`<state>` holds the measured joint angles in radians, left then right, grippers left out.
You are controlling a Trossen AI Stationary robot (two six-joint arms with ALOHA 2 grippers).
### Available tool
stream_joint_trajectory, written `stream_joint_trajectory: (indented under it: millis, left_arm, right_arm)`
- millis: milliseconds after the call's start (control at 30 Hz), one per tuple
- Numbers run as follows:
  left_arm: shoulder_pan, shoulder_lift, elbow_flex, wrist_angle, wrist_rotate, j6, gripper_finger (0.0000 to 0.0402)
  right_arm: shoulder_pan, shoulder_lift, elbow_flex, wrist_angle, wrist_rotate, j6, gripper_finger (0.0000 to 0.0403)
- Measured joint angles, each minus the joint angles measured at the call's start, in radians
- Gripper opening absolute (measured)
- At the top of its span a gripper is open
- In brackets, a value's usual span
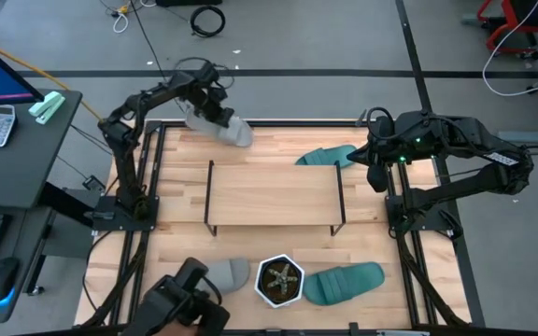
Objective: Pick and place slides into the shelf
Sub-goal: Put the top gray slide on the shelf
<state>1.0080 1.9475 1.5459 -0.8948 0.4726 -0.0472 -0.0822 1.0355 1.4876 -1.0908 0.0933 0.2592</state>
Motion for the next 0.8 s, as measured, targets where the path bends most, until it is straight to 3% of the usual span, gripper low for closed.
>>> stream_joint_trajectory:
  millis: [433,800]
  left_arm:
    - [0.035,-0.233,0.000,0.053,0.053,-0.095,0.0013]
    - [-0.055,-0.436,0.000,0.133,0.087,-0.209,0.0015]
  right_arm:
    - [0.000,0.000,0.000,0.000,0.000,-0.008,0.0016]
    - [0.000,0.000,0.000,0.000,0.000,-0.025,0.0016]
